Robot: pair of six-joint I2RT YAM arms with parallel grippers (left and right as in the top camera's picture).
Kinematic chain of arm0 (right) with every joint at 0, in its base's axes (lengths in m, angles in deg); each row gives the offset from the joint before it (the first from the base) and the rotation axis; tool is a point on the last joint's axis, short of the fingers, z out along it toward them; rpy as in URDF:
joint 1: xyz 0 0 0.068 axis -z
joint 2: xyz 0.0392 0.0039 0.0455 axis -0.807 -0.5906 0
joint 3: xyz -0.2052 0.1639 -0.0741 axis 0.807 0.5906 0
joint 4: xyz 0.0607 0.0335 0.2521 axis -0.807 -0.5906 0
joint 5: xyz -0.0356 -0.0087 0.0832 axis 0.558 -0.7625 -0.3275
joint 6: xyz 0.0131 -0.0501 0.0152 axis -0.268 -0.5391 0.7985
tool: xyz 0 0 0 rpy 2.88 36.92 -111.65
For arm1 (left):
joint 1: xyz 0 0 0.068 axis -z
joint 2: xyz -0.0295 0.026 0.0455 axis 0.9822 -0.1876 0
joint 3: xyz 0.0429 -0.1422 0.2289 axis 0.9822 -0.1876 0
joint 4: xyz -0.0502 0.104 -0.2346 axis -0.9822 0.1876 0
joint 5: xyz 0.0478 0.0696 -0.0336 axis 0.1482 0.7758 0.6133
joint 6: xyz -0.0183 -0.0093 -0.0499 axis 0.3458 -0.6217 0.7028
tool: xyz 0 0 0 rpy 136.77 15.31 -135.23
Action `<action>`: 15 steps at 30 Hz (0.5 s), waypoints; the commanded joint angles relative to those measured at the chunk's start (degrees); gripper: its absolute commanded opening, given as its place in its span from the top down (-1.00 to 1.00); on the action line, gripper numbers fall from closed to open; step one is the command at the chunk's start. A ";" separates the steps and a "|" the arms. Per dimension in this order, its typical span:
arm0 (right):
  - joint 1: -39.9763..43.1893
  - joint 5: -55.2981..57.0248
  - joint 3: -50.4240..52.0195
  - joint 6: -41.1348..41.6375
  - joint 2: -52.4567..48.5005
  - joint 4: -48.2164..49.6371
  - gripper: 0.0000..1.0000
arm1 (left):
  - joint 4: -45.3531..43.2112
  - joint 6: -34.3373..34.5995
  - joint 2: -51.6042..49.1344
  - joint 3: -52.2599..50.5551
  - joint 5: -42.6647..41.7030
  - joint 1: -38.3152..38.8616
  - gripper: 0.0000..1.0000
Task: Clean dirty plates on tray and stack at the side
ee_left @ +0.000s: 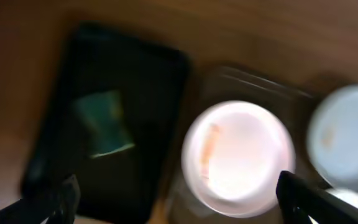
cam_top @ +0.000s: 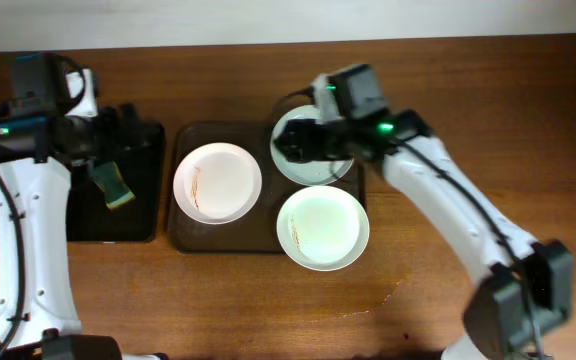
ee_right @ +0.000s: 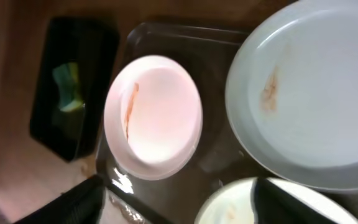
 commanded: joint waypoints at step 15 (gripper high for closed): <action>-10.93 14.29 -2.45 9.73 -20.22 8.90 0.17 | -0.28 4.83 -10.08 1.25 11.47 -1.75 -0.98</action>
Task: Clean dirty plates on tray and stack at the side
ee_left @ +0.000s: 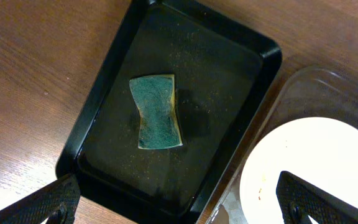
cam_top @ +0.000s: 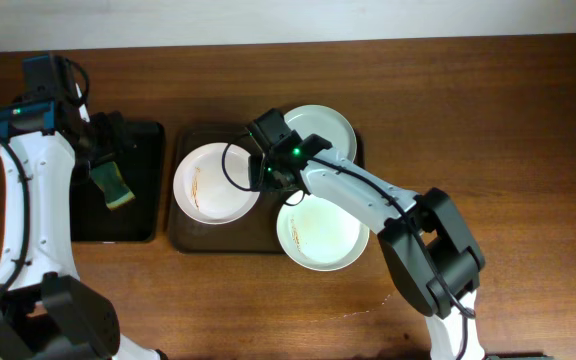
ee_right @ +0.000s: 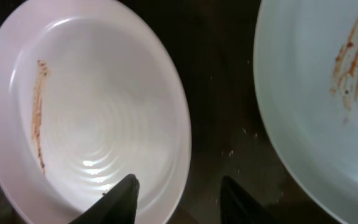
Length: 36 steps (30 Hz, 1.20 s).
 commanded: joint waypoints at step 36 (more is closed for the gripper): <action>-0.48 2.40 -0.90 0.92 -7.19 5.84 0.86 | -4.24 5.55 -22.47 1.20 4.15 -3.52 -0.05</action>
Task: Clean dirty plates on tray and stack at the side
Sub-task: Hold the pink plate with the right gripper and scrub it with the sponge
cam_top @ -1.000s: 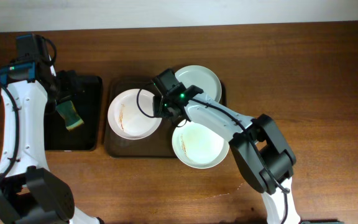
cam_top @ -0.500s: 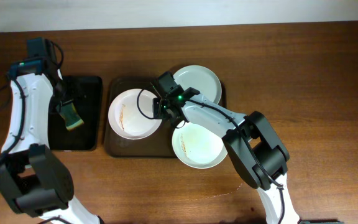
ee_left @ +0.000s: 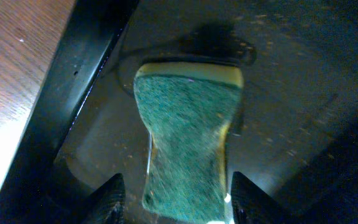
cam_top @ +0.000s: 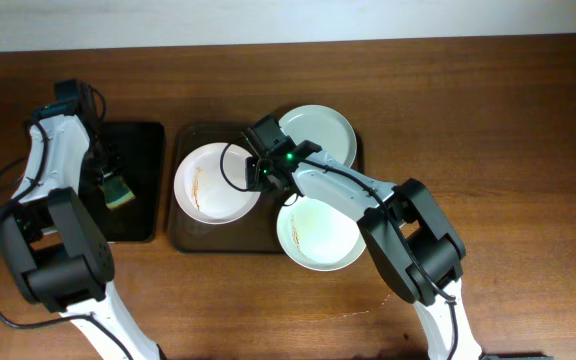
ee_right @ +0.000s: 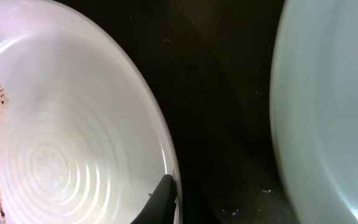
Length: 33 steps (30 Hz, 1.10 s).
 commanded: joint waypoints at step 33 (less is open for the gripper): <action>8.70 -20.06 -0.59 -1.88 -1.62 -6.27 0.92 | 1.95 -22.21 -1.25 7.67 -25.05 14.91 0.98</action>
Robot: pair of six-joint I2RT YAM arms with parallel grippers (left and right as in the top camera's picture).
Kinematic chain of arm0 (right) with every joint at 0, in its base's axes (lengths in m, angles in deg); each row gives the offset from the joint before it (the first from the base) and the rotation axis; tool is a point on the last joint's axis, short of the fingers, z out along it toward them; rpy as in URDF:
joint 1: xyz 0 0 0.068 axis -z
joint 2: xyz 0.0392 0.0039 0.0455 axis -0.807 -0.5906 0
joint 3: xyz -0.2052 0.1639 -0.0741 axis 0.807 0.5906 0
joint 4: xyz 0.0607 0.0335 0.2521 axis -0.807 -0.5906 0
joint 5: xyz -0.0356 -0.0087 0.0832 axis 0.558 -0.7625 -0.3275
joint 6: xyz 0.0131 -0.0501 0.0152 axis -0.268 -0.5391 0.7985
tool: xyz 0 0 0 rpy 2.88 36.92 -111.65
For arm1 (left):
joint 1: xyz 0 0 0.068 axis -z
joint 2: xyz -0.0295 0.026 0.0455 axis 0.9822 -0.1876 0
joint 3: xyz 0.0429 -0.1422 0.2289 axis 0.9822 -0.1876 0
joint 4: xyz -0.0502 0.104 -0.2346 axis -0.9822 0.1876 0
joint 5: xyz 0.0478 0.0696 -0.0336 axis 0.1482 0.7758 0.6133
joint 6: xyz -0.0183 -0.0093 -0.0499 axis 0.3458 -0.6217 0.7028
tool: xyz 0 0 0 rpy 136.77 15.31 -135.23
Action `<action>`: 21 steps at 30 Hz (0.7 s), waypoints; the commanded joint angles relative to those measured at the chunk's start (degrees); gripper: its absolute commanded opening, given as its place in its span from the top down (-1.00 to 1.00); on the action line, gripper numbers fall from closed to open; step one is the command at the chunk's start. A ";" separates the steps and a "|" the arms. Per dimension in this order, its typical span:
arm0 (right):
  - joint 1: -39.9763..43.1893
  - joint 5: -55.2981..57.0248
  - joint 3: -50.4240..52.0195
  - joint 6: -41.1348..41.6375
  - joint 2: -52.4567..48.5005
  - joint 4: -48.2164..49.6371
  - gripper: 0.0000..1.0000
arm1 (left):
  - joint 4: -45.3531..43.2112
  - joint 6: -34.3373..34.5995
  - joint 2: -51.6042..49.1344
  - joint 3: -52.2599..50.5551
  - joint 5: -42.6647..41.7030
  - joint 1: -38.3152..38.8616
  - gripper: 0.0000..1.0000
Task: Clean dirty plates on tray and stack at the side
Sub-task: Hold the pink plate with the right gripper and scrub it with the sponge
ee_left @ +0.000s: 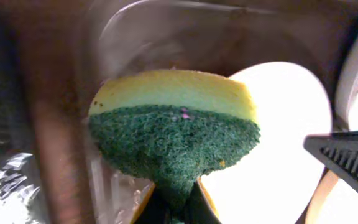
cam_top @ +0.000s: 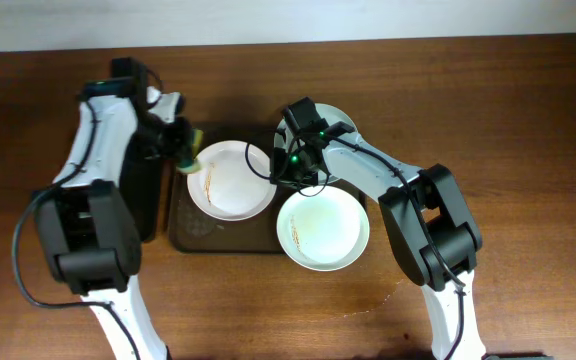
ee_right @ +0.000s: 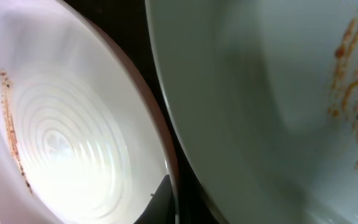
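A white plate (cam_top: 230, 185) with a brown streak sits tilted on the brown tray (cam_top: 203, 232). My right gripper (cam_top: 284, 170) is shut on its right rim, one finger (ee_right: 163, 198) lying inside the plate (ee_right: 61, 143). At the plate's left edge my left gripper (cam_top: 178, 140) is shut on a green and yellow sponge (cam_top: 190, 160). In the left wrist view the sponge (ee_left: 173, 140) hangs green side down over the tray beside the plate (ee_left: 278, 149). A stained pale green plate (ee_right: 278, 93) lies just right of the white one.
A second pale plate (cam_top: 323, 230) with a faint stain overhangs the tray's front right corner. A black tray (cam_top: 138, 200) lies to the left, half under my left arm. Bare wooden table stretches to the right and front.
My left gripper, then open around the sponge in the black tray, now holds it at the white plate's left edge. The plate sits a little further right, my right gripper still on its rim.
First my right gripper was over the back plate and my left above the black tray. Then the right stood open at the white plate's right rim. Then the left was down around the sponge. Now the sponge is at the plate, which the right grips.
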 commanded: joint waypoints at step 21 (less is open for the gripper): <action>-0.26 0.17 -0.26 -0.48 -0.96 0.85 0.91 | -6.93 4.79 1.90 -25.18 0.46 14.34 0.98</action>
